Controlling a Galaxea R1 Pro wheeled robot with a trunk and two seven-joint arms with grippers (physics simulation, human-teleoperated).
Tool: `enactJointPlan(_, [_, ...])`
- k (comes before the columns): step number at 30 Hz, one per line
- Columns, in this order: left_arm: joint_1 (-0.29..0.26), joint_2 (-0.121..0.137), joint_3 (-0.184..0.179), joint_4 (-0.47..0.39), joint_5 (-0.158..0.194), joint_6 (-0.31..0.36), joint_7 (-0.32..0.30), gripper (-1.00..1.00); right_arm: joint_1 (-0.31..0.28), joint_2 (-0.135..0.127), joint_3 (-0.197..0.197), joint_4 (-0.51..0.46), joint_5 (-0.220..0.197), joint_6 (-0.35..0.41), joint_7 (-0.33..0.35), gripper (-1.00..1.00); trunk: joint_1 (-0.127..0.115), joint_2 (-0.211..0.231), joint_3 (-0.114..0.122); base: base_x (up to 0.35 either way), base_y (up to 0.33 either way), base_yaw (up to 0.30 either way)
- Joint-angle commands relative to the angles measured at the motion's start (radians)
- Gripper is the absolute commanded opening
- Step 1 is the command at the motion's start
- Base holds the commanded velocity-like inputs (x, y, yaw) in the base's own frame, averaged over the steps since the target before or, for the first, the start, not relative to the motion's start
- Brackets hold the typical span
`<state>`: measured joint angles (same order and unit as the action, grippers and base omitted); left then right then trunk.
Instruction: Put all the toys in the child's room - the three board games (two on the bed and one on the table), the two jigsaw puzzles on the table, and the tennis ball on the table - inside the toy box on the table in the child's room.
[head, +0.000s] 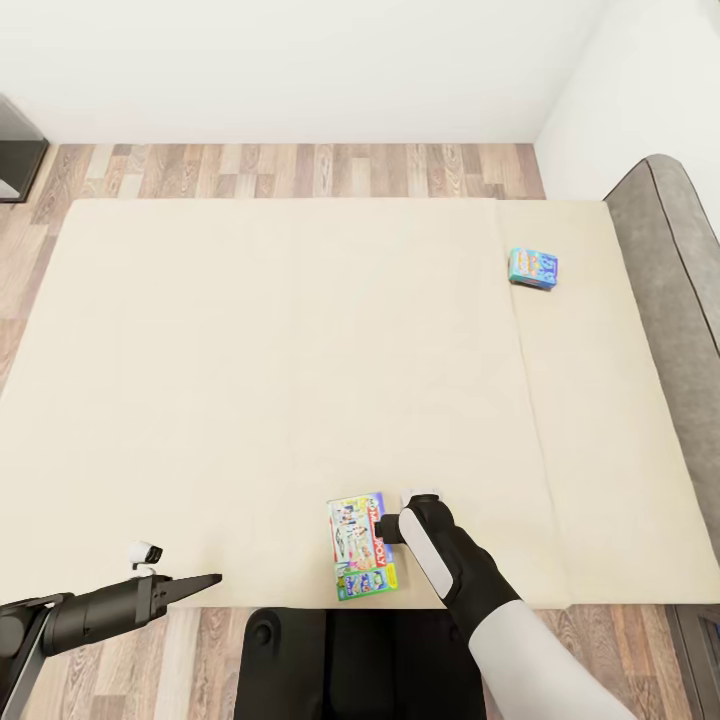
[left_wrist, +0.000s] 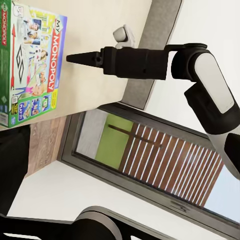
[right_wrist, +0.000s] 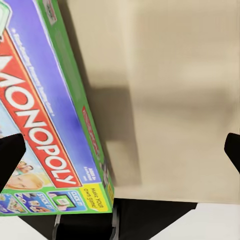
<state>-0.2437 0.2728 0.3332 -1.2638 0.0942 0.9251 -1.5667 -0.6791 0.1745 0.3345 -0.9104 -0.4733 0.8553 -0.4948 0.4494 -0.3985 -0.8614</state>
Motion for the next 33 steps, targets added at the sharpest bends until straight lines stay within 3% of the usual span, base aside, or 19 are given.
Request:
enactJointPlan(1, [0.0,0.0,0.0,0.0,-0.001,0.011,-0.004,1.0,0.0,0.0,0.001,-0.001,-0.01,0.002,-0.01,1.0,0.001,-0.002,-0.001,0.0,0.035,0.0])
enactJointPlan(33, [0.0,0.0,0.0,0.0,-0.001,0.011,-0.004,1.0,0.0,0.0,0.001,0.002,-0.01,0.002,-0.01,1.0,0.001,-0.002,-0.001,0.0,0.06,0.0])
